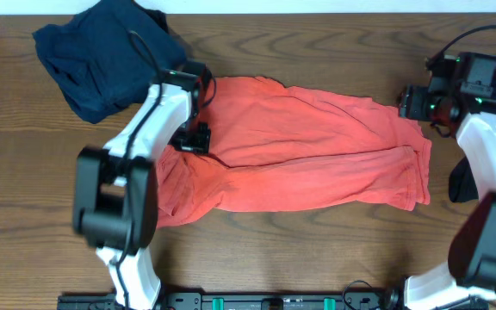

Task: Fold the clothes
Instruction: 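Lower the collar onto the table and release the left gripper, then move the right gripper to the red t-shirt's upper right corner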

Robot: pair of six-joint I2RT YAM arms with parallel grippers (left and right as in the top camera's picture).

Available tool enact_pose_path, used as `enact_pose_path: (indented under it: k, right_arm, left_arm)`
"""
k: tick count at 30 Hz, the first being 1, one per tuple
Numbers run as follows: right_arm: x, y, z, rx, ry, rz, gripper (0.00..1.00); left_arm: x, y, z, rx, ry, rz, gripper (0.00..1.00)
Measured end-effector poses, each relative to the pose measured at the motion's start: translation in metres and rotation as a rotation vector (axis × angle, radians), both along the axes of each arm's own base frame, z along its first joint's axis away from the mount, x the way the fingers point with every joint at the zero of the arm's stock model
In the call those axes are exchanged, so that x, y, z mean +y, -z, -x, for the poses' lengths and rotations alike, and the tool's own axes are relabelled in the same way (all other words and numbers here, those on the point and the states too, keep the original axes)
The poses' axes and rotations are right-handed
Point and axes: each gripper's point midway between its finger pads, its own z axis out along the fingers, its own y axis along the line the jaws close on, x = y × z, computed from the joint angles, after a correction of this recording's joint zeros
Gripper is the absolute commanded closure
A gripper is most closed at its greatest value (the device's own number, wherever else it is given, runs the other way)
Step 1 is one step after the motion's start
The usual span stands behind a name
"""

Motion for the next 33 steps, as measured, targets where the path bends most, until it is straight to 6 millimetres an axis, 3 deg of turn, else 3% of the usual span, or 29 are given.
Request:
enact_pose_path:
  k: [1,2,5,8,11,14,17,20,30,32,33]
  right_arm:
    - [-0.001,0.010,0.001,0.024,0.003,-0.008,0.30]
    - [-0.003,0.019,0.002,0.047,0.008,-0.015,0.30]
    - [-0.012,0.038,0.008,0.096,0.030,-0.032,0.32]
    - [-0.028,0.039,0.007,0.083,0.065,-0.032,0.34]
    - [-0.044,0.037,0.005,0.063,0.098,-0.035,0.37]
    - [-0.055,0.047,0.006,0.071,0.119,-0.059,0.49]
    - [-0.053,0.067,0.007,0.107,0.128,-0.097,0.58]
    - [-0.049,0.086,0.008,0.137,0.134,-0.140,0.58]
    - [-0.047,0.085,-0.010,0.067,0.133,-0.182,0.60]
    - [-0.045,0.086,-0.012,0.060,0.129,-0.190,0.77]
    - [-0.045,0.086,-0.013,0.057,0.129,-0.194,0.91]
  left_arm:
    - [0.000,-0.015,-0.002,-0.043,0.001,0.011,0.18]
    - [-0.001,-0.028,-0.003,-0.081,0.000,0.021,0.07]
    - [0.000,-0.062,-0.004,-0.184,0.001,0.042,0.04]
    - [-0.001,-0.091,-0.007,-0.286,0.000,0.068,0.04]
    - [-0.002,-0.106,-0.009,-0.342,0.000,0.082,0.04]
    - [-0.002,-0.113,-0.010,-0.368,0.000,0.088,0.03]
    - [-0.002,-0.113,-0.010,-0.369,0.000,0.088,0.03]
    - [-0.002,-0.113,-0.010,-0.369,0.000,0.088,0.03]
    - [-0.002,-0.113,-0.010,-0.369,0.000,0.088,0.03]
    - [-0.002,-0.113,-0.010,-0.369,0.000,0.088,0.03]
    - [-0.002,-0.113,-0.010,-0.369,0.000,0.088,0.03]
